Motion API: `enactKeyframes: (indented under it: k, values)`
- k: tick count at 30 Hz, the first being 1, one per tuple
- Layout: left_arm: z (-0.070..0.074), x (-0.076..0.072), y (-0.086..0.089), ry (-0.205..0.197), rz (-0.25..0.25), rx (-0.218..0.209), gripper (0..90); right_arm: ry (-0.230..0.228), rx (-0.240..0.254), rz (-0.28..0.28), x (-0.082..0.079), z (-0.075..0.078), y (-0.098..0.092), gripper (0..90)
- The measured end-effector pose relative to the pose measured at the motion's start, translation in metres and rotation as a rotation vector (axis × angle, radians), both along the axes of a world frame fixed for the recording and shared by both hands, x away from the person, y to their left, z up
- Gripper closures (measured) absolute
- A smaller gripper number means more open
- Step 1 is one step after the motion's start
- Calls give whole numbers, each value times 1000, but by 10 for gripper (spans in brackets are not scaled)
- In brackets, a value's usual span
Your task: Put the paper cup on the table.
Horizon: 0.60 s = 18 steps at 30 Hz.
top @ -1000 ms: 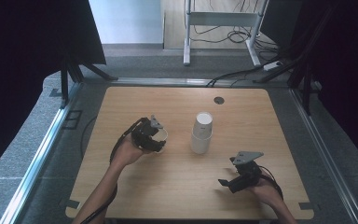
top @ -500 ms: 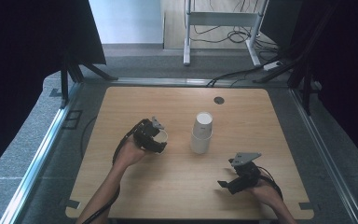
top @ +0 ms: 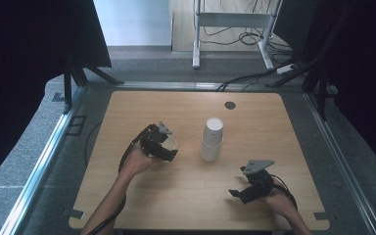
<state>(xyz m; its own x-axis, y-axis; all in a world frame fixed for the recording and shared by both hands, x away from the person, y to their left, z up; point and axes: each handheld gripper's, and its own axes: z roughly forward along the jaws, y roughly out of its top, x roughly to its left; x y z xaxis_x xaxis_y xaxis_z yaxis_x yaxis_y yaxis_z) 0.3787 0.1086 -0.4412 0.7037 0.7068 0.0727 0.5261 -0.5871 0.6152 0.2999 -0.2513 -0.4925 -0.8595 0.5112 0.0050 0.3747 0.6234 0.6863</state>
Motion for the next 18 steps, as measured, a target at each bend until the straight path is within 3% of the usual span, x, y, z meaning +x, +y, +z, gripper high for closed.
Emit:
enactKeyframes:
  k: [2, 6, 18]
  values:
    - [2, -1, 1, -2, 1, -15, 95, 2, -1, 0, 0, 0, 0, 28]
    - [5, -4, 1, -8, -2, -6, 42, 6, -5, 3, 0, 0, 0, 28]
    - [11, -13, 8, -31, 3, -47, 2, 5, -12, 9, -1, -1, 1, 31]
